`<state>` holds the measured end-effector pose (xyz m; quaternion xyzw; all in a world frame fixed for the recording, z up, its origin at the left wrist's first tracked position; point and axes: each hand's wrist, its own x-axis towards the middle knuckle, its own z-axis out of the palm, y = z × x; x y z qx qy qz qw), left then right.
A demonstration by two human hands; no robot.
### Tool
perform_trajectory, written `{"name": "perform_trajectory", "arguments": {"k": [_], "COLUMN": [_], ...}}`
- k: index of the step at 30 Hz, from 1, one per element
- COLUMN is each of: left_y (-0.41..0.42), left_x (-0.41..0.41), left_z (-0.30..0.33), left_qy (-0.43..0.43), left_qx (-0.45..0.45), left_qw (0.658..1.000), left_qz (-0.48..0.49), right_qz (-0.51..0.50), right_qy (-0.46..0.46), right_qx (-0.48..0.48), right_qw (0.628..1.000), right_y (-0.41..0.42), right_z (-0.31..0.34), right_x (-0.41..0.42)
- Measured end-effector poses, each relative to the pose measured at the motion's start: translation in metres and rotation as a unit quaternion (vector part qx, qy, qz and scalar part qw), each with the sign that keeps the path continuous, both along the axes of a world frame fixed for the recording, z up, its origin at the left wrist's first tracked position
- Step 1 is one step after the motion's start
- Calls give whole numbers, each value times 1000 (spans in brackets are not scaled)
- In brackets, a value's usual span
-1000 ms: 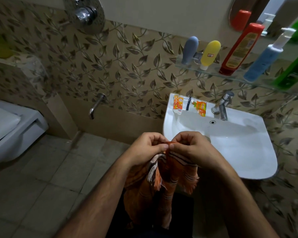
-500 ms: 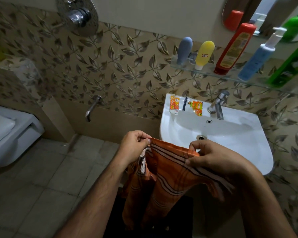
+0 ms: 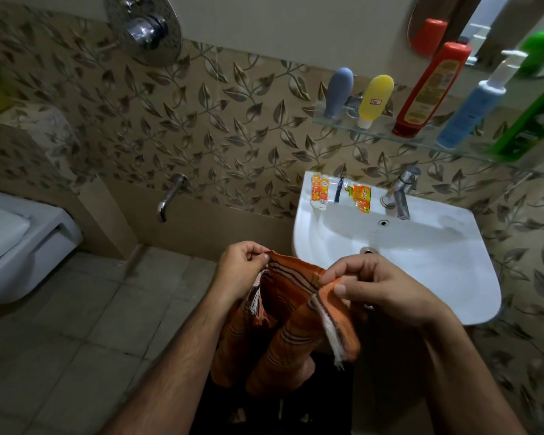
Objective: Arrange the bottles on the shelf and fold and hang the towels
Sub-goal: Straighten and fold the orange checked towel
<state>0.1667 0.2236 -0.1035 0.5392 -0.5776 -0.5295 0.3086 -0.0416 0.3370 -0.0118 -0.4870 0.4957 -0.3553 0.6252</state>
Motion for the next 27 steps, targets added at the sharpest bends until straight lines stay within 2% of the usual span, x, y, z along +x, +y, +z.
{"name": "perform_trajectory", "arguments": {"k": [4, 9, 16, 20, 22, 25, 27], "left_y": [-1, 0, 4, 5, 5, 7, 7], "left_x": [-3, -7, -13, -13, -12, -7, 0], "left_z": [1, 0, -3, -6, -8, -9, -12], "left_qy": [2, -13, -9, -10, -12, 20, 28], "left_qx": [5, -5, 4, 1, -5, 11, 27], "left_qw": [1000, 1000, 1000, 998, 995, 992, 991], "left_qz": [9, 5, -15, -60, -95, -126, -130], "right_qz": [25, -27, -63, -67, -70, -143, -230], "right_qy": [-21, -23, 72, 184, 200, 125, 151], "right_qx": [-5, -53, -145, -206, -237, -231, -238], "right_qw": [999, 998, 985, 959, 948, 954, 932], "right_y": [0, -3, -2, -5, -4, -5, -7], "right_z": [-2, -3, 6, 7, 7, 4, -1], "right_x": [-3, 6, 17, 15, 14, 15, 15]}}
